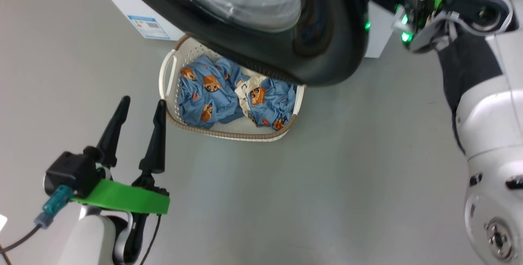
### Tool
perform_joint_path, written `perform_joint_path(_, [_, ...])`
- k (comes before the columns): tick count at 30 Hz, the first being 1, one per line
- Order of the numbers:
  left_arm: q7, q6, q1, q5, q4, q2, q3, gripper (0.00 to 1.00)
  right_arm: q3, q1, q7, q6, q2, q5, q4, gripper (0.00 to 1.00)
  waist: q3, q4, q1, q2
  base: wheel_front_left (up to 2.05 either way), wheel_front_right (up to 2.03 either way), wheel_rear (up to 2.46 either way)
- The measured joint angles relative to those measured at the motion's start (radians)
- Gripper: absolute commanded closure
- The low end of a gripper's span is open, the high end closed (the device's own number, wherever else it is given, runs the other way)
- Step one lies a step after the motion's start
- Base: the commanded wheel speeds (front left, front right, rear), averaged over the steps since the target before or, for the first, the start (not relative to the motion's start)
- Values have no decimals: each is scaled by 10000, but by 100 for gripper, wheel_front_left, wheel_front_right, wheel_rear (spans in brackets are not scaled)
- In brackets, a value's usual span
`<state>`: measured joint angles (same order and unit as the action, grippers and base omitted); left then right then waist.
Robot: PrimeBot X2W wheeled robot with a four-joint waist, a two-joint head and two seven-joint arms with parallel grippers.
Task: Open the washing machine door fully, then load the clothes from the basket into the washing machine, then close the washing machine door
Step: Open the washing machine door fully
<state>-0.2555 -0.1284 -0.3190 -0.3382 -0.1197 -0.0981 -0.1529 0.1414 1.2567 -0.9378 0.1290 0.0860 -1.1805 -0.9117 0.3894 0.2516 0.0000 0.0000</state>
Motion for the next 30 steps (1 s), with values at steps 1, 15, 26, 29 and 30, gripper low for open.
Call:
perform_joint_path(1, [0, 0, 45, 0, 12, -6, 6, 0, -102, -162, -125, 0, -13, -169, 151, 100, -41, -10, 0, 0, 0, 0, 0])
perform_joint_path(15, [0, 0, 397, 82, 13, -67, -12, 0, -1856, -2047, -1131, 0, -86, -2061, 1848, 100, -601, -75, 0, 0, 0, 0, 0])
perform_joint_path(26, [0, 0, 539, 180, 115, -151, -77, 0, -3682, -3263, -1053, 0, -48, -3371, 2984, 100, -912, -27, 0, 0, 0, 0, 0])
perform_joint_path(29, [0, 0, 544, 180, 161, -159, -115, 0, -4192, -3405, -882, 0, -44, -3653, 3120, 100, -947, -18, 0, 0, 0, 0, 0])
perform_joint_path(30, [0, 0, 545, 180, 190, -163, -134, 0, -4343, -3428, -803, 0, -40, -3766, 3135, 100, -961, -13, 0, 0, 0, 0, 0])
